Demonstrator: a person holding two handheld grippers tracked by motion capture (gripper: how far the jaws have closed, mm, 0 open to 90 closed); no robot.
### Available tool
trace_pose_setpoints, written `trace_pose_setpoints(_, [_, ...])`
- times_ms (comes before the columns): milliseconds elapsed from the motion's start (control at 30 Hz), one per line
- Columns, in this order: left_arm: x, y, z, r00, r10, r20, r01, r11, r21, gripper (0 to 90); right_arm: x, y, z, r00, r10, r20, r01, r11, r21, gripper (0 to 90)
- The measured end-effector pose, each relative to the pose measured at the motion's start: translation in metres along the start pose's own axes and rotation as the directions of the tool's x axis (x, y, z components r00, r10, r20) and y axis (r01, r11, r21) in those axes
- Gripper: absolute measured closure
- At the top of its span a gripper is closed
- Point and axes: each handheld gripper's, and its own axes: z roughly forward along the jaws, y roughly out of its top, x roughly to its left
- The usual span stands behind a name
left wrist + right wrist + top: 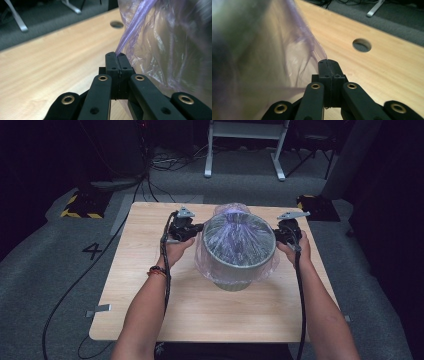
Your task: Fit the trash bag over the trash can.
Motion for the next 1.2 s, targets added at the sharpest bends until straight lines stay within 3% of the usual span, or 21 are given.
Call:
trace_pose_setpoints(133, [-0.001, -0.009, 0.008, 1.0000, 0.001, 0.003, -0.002, 0.9991, 0.043, 88.8, 0.000, -0.012, 0.004, 0.9999, 0.008, -0.007, -0.008, 1.000, 0.017, 90.0])
trace_pose_setpoints(233, [0.000, -0.021, 0.004, 0.9997, -0.011, 0.023, 0.011, 0.9995, 0.031, 86.3, -0.002, -0.020, -0.001, 0.9995, 0.024, -0.022, -0.024, 1.000, 0.000, 90.0])
trace_pose_setpoints(333, [-0.002, -0.032, -0.006, 0.9997, 0.007, 0.022, -0.008, 0.9995, 0.030, 83.6, -0.001, -0.029, -0.008, 0.9997, 0.014, -0.018, -0.014, 1.000, -0.013, 90.0])
trace_pose_setpoints(467, [-0.003, -0.041, -0.026, 1.0000, 0.002, -0.004, -0.002, 0.9998, -0.018, 63.2, 0.002, -0.038, -0.021, 0.9998, -0.017, -0.007, 0.016, 0.999, -0.051, 73.1])
trace_pose_setpoints(533, [-0.004, -0.044, -0.040, 0.9998, -0.009, -0.018, 0.009, 0.9988, -0.048, 48.8, 0.002, -0.042, -0.029, 0.9991, -0.041, 0.010, 0.042, 0.996, -0.073, 62.1])
trace_pose_setpoints(633, [-0.004, -0.049, -0.060, 0.9996, -0.008, -0.029, 0.006, 0.9961, -0.089, 33.7, 0.001, -0.046, -0.041, 0.9989, -0.036, 0.030, 0.038, 0.995, -0.087, 50.5])
trace_pose_setpoints(767, [-0.004, -0.056, -0.088, 0.9981, 0.048, -0.039, -0.052, 0.9904, -0.128, 24.1, -0.003, -0.053, -0.057, 0.9968, -0.051, 0.061, 0.056, 0.995, -0.082, 41.3])
trace_pose_setpoints(867, [-0.010, -0.062, -0.100, 0.9949, 0.098, -0.024, -0.101, 0.9878, -0.119, 21.2, -0.006, -0.060, -0.069, 0.9955, -0.060, 0.074, 0.066, 0.994, -0.088, 38.1])
trace_pose_setpoints(900, [-0.016, -0.065, -0.103, 0.9899, 0.139, -0.029, -0.141, 0.9840, -0.109, 21.1, -0.007, -0.061, -0.072, 0.9950, -0.063, 0.077, 0.070, 0.993, -0.090, 37.6])
trace_pose_setpoints(933, [-0.020, -0.067, -0.104, 0.9882, 0.153, -0.012, -0.153, 0.9825, -0.106, 21.1, -0.007, -0.063, -0.076, 0.9942, -0.063, 0.087, 0.072, 0.993, -0.099, 36.3])
trace_pose_setpoints(1000, [-0.032, -0.073, -0.105, 0.9782, 0.205, 0.032, -0.202, 0.9757, -0.086, 20.7, -0.008, -0.067, -0.083, 0.9946, -0.071, 0.076, 0.079, 0.991, -0.111, 35.8])
trace_pose_setpoints(1100, [-0.049, -0.079, -0.100, 0.9571, 0.278, 0.083, -0.274, 0.9603, -0.054, 19.4, -0.010, -0.074, -0.091, 0.9891, -0.095, 0.113, 0.106, 0.989, -0.102, 34.3])
trace_pose_setpoints(1133, [-0.056, -0.080, -0.098, 0.9471, 0.300, 0.114, -0.296, 0.9537, -0.051, 18.5, -0.012, -0.075, -0.093, 0.9892, -0.088, 0.117, 0.100, 0.990, -0.103, 33.8])
trace_pose_setpoints(1200, [-0.067, -0.081, -0.092, 0.9331, 0.332, 0.137, -0.329, 0.9432, -0.045, 17.9, -0.018, -0.078, -0.097, 0.9920, -0.057, 0.112, 0.070, 0.991, -0.117, 32.8])
